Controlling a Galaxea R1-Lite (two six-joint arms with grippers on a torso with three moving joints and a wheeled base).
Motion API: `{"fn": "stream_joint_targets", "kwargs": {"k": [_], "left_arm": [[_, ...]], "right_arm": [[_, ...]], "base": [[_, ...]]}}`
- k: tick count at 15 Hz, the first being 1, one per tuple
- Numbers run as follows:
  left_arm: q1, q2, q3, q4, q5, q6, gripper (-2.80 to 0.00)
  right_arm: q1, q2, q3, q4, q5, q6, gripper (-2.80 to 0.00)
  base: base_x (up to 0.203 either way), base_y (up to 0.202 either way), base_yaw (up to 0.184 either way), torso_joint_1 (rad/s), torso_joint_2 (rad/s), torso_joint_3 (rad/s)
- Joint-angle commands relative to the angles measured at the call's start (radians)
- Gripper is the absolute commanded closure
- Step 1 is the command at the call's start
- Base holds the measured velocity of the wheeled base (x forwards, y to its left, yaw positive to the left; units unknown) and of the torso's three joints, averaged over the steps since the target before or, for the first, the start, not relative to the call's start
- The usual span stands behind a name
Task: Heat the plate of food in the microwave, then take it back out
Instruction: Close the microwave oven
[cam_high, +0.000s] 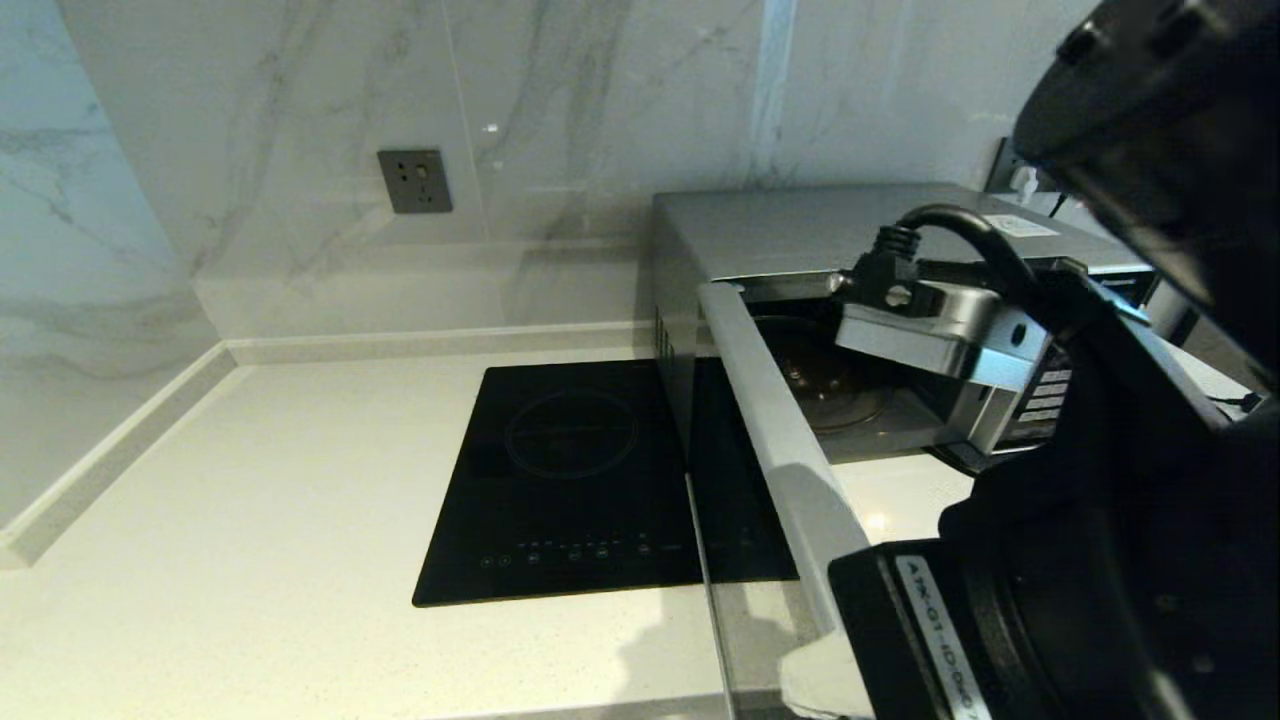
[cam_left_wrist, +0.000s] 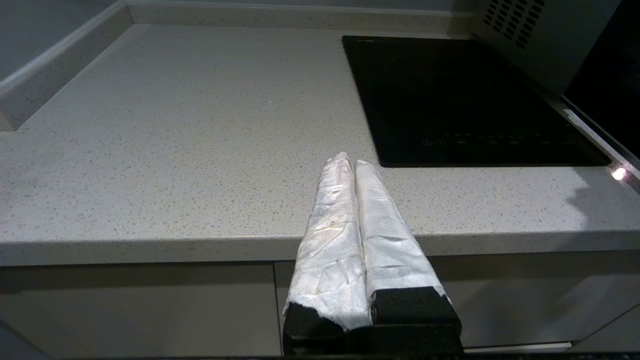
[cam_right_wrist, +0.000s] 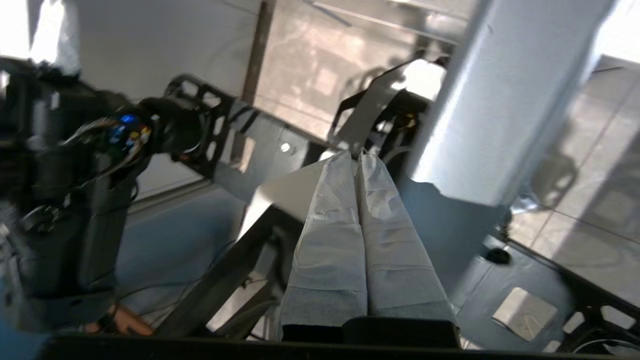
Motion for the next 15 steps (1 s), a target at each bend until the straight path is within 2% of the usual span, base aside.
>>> {"fn": "stream_joint_targets", "kwargs": {"k": [1, 5, 8, 12, 15], "left_arm": [[0.000, 0.002, 0.000, -0.001, 0.000, -0.001, 0.00], [0.000, 0.002, 0.000, -0.001, 0.000, -0.001, 0.00], [0.000, 0.002, 0.000, -0.001, 0.000, -0.001, 0.00], [0.000, 0.002, 0.000, -0.001, 0.000, -0.001, 0.00], [0.000, 0.002, 0.000, -0.001, 0.000, -0.001, 0.00]], "right_arm": [[-0.003, -0.003, 0.021, 0.006, -0.026, 0.012, 0.00], [-0.030, -0.004, 0.028, 0.047, -0.096, 0.057, 0.00], [-0.097, -0.006, 0.053, 0.058, -0.160, 0.099, 0.00], [-0.181, -0.054, 0.119, 0.063, -0.209, 0.100, 0.00], [-0.262, -0.078, 0.175, 0.056, -0.281, 0.094, 0.00]], "base": [[0.000, 0.000, 0.000, 0.000, 0.00, 0.000], [0.000, 0.000, 0.000, 0.000, 0.00, 0.000], [0.000, 0.000, 0.000, 0.000, 0.00, 0.000], [0.000, 0.000, 0.000, 0.000, 0.00, 0.000], [0.000, 0.000, 0.000, 0.000, 0.00, 0.000]]}}
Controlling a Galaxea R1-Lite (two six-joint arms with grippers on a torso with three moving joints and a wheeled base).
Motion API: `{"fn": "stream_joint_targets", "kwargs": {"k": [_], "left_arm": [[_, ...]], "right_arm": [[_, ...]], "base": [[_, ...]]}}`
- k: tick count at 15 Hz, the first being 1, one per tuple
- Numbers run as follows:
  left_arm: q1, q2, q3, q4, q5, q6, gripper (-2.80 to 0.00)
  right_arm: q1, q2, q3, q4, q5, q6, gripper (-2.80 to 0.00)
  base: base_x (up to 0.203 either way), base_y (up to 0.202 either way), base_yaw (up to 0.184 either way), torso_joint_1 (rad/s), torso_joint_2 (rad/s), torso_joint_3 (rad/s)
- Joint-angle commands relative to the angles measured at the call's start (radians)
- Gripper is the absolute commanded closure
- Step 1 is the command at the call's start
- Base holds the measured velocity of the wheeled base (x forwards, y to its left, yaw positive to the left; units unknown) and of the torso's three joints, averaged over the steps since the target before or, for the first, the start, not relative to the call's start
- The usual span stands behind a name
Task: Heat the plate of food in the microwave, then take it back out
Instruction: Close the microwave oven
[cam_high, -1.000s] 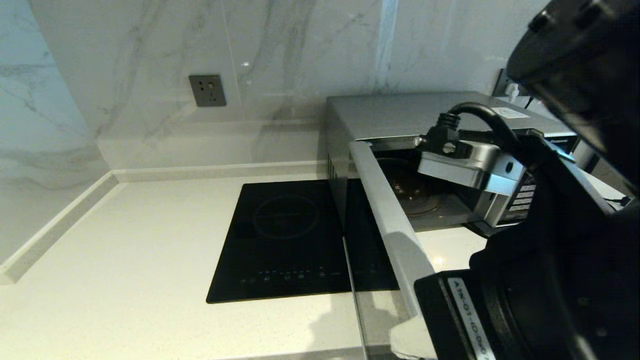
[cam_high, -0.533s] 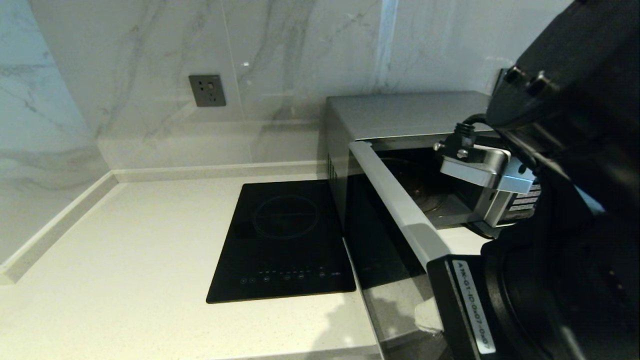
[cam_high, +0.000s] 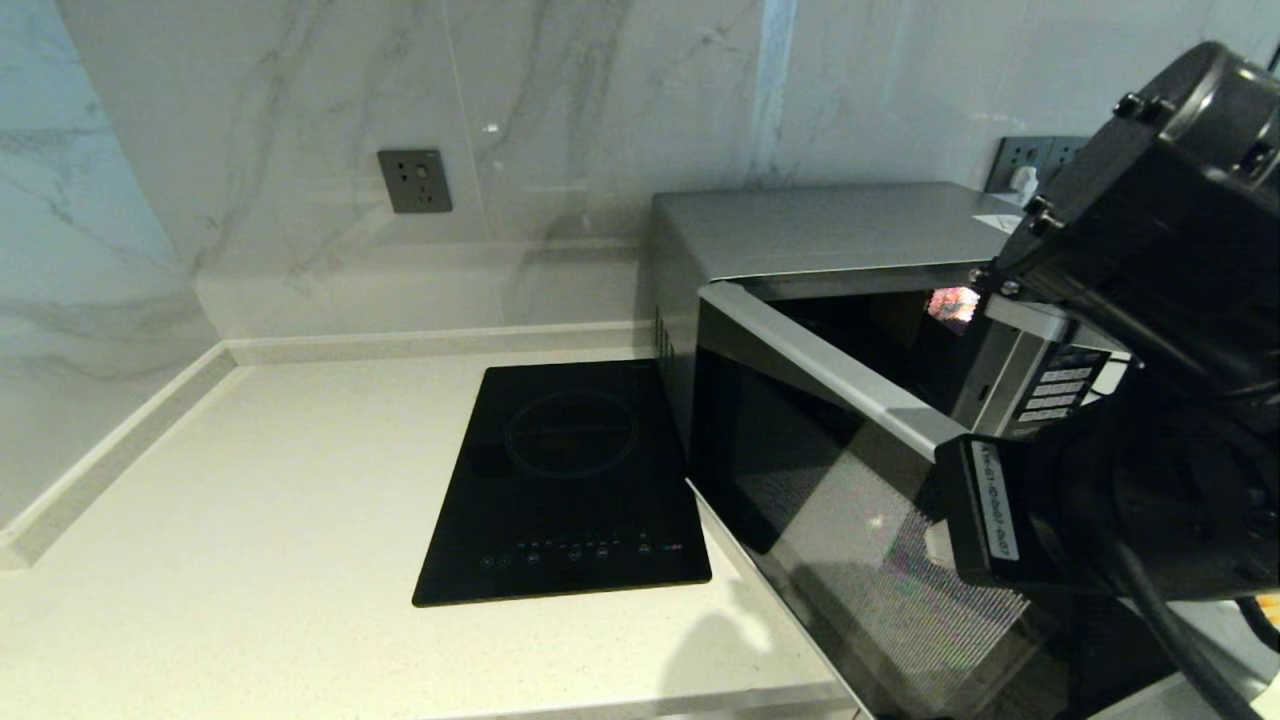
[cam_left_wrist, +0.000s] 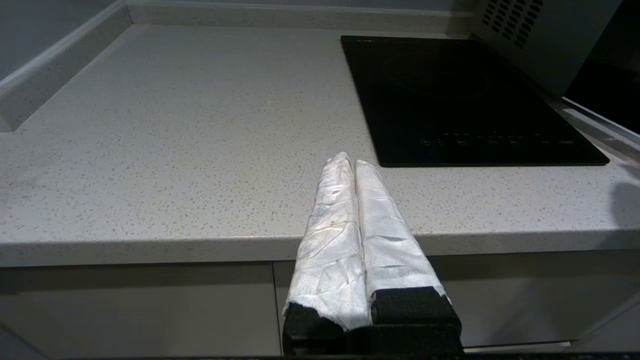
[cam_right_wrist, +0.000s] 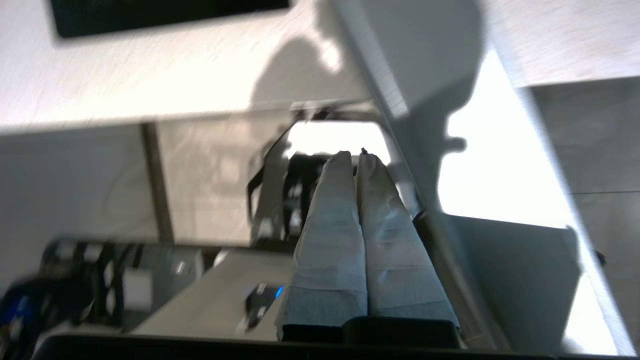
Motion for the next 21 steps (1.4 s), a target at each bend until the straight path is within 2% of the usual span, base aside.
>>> {"fn": "stream_joint_targets", "kwargs": {"k": [1, 7, 11, 13, 19, 21], "left_arm": [[0.000, 0.002, 0.000, 0.000, 0.000, -0.001, 0.00], [0.000, 0.002, 0.000, 0.000, 0.000, -0.001, 0.00], [0.000, 0.002, 0.000, 0.000, 0.000, -0.001, 0.00], [0.000, 0.002, 0.000, 0.000, 0.000, -0.001, 0.00], [0.000, 0.002, 0.000, 0.000, 0.000, -0.001, 0.00], [0.000, 0.002, 0.000, 0.000, 0.000, -0.001, 0.00]], "right_arm": [[-0.076, -0.034, 0.026, 0.004, -0.024, -0.004, 0.00], [-0.309, -0.101, 0.078, -0.068, -0.025, -0.145, 0.00], [-0.459, -0.105, 0.137, -0.185, -0.021, -0.226, 0.00], [-0.527, -0.065, 0.139, -0.263, -0.020, -0.251, 0.00], [-0.655, 0.051, 0.133, -0.458, -0.014, -0.292, 0.00], [-0.710, 0.102, 0.120, -0.527, 0.011, -0.308, 0.00]], "base": [[0.000, 0.000, 0.000, 0.000, 0.00, 0.000], [0.000, 0.000, 0.000, 0.000, 0.00, 0.000], [0.000, 0.000, 0.000, 0.000, 0.00, 0.000], [0.000, 0.000, 0.000, 0.000, 0.00, 0.000], [0.000, 0.000, 0.000, 0.000, 0.00, 0.000], [0.000, 0.000, 0.000, 0.000, 0.00, 0.000]]}}
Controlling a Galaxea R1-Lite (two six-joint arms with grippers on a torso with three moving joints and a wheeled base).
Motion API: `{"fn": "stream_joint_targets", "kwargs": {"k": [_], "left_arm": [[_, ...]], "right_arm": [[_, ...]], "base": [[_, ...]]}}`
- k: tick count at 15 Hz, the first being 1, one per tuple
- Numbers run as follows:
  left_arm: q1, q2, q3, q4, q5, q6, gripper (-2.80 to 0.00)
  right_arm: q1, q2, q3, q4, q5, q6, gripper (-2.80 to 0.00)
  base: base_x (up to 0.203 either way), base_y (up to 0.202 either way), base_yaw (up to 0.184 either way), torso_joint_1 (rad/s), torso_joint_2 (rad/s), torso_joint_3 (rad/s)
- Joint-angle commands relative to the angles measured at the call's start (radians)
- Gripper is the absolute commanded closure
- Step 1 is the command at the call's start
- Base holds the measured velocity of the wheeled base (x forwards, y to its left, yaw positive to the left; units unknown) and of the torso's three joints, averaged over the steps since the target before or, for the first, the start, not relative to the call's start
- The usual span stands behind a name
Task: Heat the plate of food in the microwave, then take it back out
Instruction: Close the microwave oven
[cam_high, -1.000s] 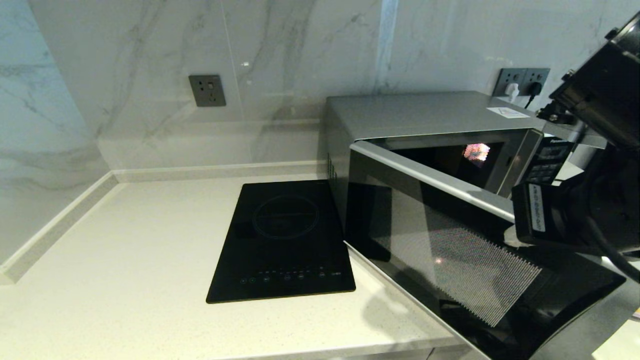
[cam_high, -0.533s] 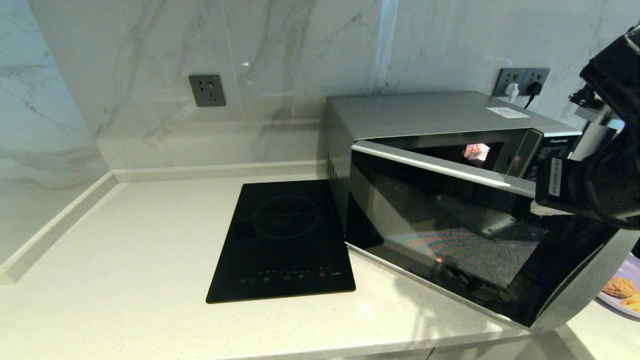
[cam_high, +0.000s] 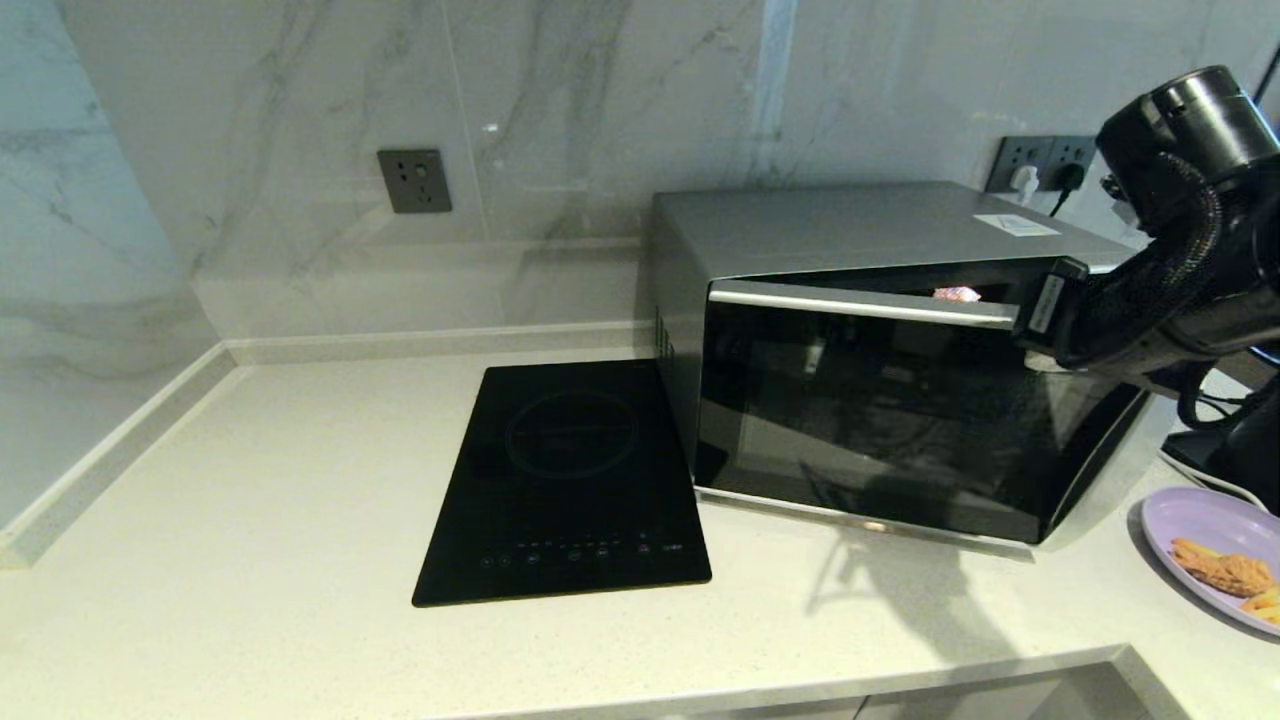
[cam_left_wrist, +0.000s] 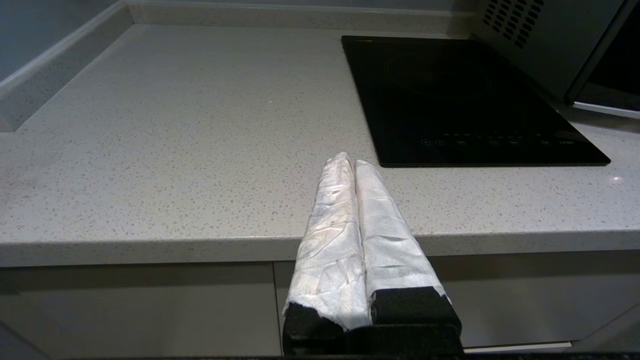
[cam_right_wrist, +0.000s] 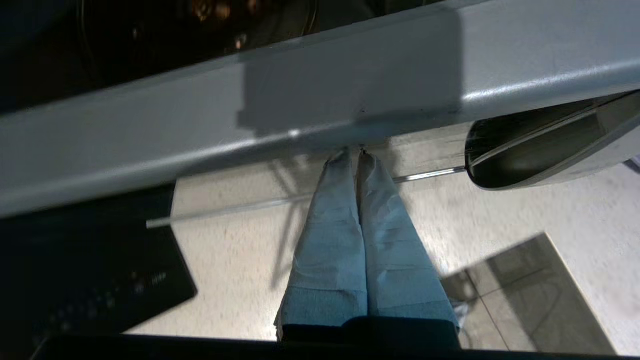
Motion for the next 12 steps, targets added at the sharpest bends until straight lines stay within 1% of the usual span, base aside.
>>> {"fn": "stream_joint_targets", "kwargs": {"k": [1, 3, 6, 8, 12], "left_arm": [[0.000, 0.002, 0.000, 0.000, 0.000, -0.001, 0.00], [0.000, 0.002, 0.000, 0.000, 0.000, -0.001, 0.00], [0.000, 0.002, 0.000, 0.000, 0.000, -0.001, 0.00], [0.000, 0.002, 0.000, 0.000, 0.000, -0.001, 0.00], [0.000, 0.002, 0.000, 0.000, 0.000, -0.001, 0.00]], "right_arm": [[-0.067, 0.082, -0.019, -0.075, 0.031, -0.012, 0.00], [-0.107, 0.117, -0.045, -0.155, 0.070, -0.017, 0.00], [-0.150, 0.151, -0.081, -0.229, 0.112, -0.017, 0.00], [-0.160, 0.163, -0.082, -0.283, 0.144, -0.017, 0.00], [-0.174, 0.174, -0.084, -0.341, 0.208, -0.017, 0.00]], "base": [[0.000, 0.000, 0.000, 0.000, 0.00, 0.000], [0.000, 0.000, 0.000, 0.000, 0.00, 0.000], [0.000, 0.000, 0.000, 0.000, 0.00, 0.000], [0.000, 0.000, 0.000, 0.000, 0.00, 0.000], [0.000, 0.000, 0.000, 0.000, 0.00, 0.000]]}}
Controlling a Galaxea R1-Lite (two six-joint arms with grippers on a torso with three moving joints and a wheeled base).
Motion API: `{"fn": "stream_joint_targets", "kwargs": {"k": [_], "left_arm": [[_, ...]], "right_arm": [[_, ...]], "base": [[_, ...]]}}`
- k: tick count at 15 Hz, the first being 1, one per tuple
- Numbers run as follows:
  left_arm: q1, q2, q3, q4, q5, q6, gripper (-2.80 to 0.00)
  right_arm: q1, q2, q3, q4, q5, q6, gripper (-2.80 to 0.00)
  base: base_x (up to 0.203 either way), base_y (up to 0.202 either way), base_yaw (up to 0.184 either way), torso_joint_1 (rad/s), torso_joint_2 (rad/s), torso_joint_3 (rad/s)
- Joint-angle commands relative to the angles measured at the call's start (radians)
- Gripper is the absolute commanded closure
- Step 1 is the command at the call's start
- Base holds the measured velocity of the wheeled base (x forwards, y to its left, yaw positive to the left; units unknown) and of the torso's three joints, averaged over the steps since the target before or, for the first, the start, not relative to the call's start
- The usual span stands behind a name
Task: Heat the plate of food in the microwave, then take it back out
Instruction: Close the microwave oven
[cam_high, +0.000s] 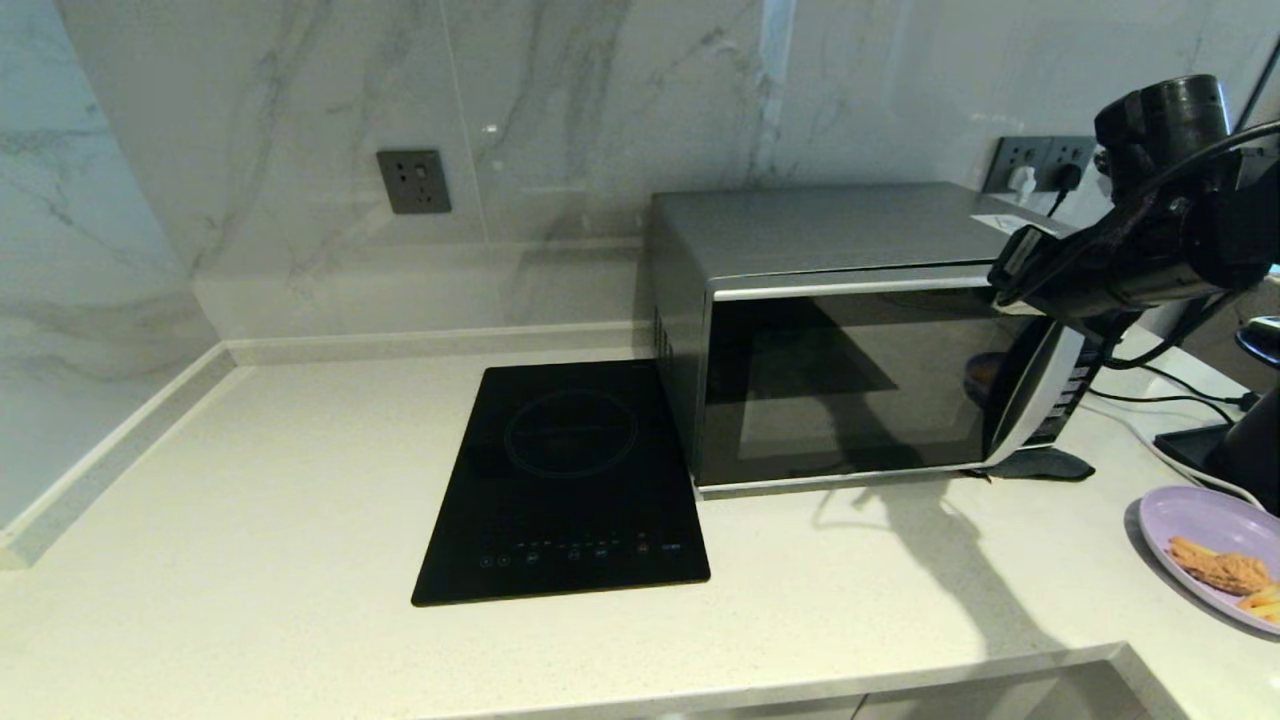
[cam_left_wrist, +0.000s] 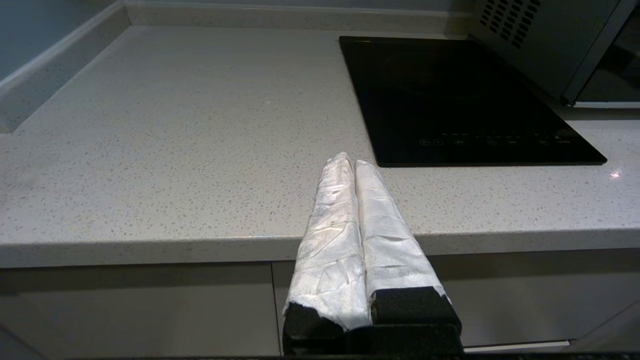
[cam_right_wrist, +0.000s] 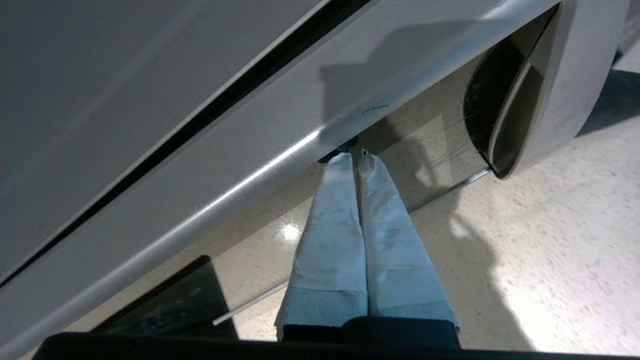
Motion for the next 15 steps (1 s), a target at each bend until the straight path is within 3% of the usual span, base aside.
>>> {"fn": "stream_joint_targets", "kwargs": {"k": [1, 11, 15], "left_arm": [[0.000, 0.002, 0.000, -0.001, 0.000, -0.001, 0.00], [0.000, 0.002, 0.000, -0.001, 0.000, -0.001, 0.00], [0.000, 0.002, 0.000, -0.001, 0.000, -0.001, 0.00]], "right_arm": [[-0.007, 0.011, -0.002, -0.022, 0.021, 0.004, 0.00], [-0.001, -0.049, 0.036, -0.020, 0.103, 0.005, 0.00], [0.106, -0.147, 0.090, 0.040, 0.175, 0.006, 0.00]], "base": [[0.000, 0.000, 0.000, 0.000, 0.00, 0.000], [0.000, 0.000, 0.000, 0.000, 0.00, 0.000], [0.000, 0.000, 0.000, 0.000, 0.00, 0.000]]}}
